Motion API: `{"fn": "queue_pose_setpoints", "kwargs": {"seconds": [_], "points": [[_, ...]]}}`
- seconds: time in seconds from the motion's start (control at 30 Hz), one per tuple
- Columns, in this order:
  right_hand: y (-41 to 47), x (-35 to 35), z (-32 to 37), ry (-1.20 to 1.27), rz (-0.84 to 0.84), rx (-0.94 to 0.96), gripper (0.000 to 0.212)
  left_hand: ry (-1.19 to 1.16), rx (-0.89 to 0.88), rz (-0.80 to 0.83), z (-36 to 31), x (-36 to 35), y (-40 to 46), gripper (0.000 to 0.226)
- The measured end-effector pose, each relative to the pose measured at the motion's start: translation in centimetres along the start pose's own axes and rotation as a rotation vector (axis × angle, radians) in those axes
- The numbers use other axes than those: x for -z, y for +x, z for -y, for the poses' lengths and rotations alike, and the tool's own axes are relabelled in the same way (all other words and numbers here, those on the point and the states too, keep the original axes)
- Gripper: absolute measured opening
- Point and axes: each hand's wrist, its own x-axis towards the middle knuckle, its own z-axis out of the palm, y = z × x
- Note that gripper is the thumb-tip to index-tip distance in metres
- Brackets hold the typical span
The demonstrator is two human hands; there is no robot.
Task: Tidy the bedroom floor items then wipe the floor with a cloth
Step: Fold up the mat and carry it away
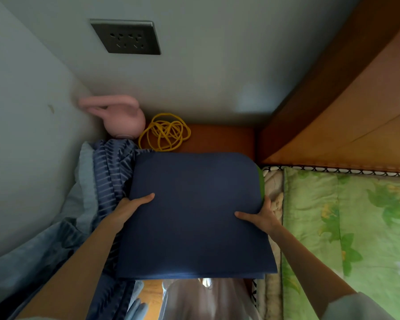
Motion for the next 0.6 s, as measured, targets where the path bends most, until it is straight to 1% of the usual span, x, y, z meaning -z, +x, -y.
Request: {"fn": "queue_pose_setpoints", "kwargs": {"seconds": [0.1, 0.3, 0.37, 0.43, 0.5, 0.53, 0.57, 0.6], "points": [[0.3, -0.2, -0.5, -0.064, -0.028, -0.014, 0.124, -0.02, 0.081, 0.091, 0.4, 1.0, 0.9, 0.082], [1.1, -0.6, -1.2, 0.001, -0.036, -0.098, 0.114, -0.118, 0.115, 0.105, 1.1, 0.8, 1.6, 0.068], [1.1, -0.5, -1.1, 0.052, -0.008, -0.106, 0.108, -0.152, 0.12, 0.113, 1.2, 0.8, 1.4, 0.061], [0.9, -0.2, -0.7, 0.141, 0.043, -0.105, 0.107, -0.174, 0.093, 0.103, 1.6, 0.5, 1.1, 0.058], [0.7, 0.2, -0.5, 0.225, 0.07, -0.087, 0.117, -0.198, 0.043, 0.082, 1.9, 0.2, 0.9, 0.06], [0.6, 0.4, -0.5, 0.262, 0.076, -0.077, 0.119, -0.212, 0.022, 0.069, 2.1, 0.1, 0.8, 0.061], [0.5, 0.5, -0.5, 0.288, 0.086, -0.074, 0.115, -0.224, 0.012, 0.057, 2.1, 0.1, 0.6, 0.062], [0.3, 0.7, -0.4, 0.307, 0.101, -0.072, 0.106, -0.235, 0.008, 0.051, 2.1, 0.0, 0.5, 0.064]]}}
